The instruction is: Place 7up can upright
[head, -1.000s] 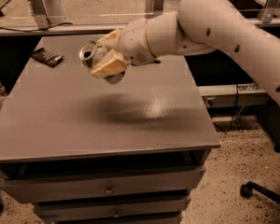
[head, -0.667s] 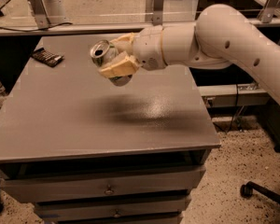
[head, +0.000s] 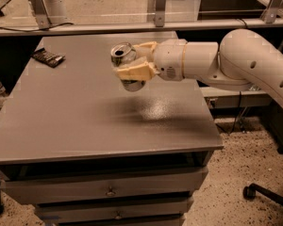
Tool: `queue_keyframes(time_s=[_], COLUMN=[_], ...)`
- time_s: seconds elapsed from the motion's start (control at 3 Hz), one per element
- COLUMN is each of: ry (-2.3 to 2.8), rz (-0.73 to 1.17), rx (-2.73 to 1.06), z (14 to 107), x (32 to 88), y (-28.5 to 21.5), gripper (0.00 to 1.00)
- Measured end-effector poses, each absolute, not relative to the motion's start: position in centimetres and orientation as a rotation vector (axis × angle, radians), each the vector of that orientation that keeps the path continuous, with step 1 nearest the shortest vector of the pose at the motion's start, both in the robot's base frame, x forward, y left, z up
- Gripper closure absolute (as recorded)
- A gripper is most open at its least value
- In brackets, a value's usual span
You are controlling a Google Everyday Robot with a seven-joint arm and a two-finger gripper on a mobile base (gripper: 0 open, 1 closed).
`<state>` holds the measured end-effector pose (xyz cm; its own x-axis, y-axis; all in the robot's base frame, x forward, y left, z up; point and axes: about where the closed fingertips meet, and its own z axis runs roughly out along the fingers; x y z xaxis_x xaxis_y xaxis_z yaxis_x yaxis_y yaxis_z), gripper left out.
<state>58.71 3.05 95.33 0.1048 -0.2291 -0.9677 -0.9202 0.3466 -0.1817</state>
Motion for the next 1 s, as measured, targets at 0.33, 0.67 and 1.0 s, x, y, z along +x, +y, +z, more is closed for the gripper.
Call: queue_keyframes(time_s=[0.33, 0.67, 1.0], ry=[1.440, 1.450, 1.445], rz=[0.761, 0.798, 0.828], rx=[-1.054, -0.996, -0.968], z=[94.1, 93.1, 92.0], x=[59.1, 59.4, 59.7], y=[1.6, 0.7, 0.0], gripper=[1.00, 1.00, 1.00])
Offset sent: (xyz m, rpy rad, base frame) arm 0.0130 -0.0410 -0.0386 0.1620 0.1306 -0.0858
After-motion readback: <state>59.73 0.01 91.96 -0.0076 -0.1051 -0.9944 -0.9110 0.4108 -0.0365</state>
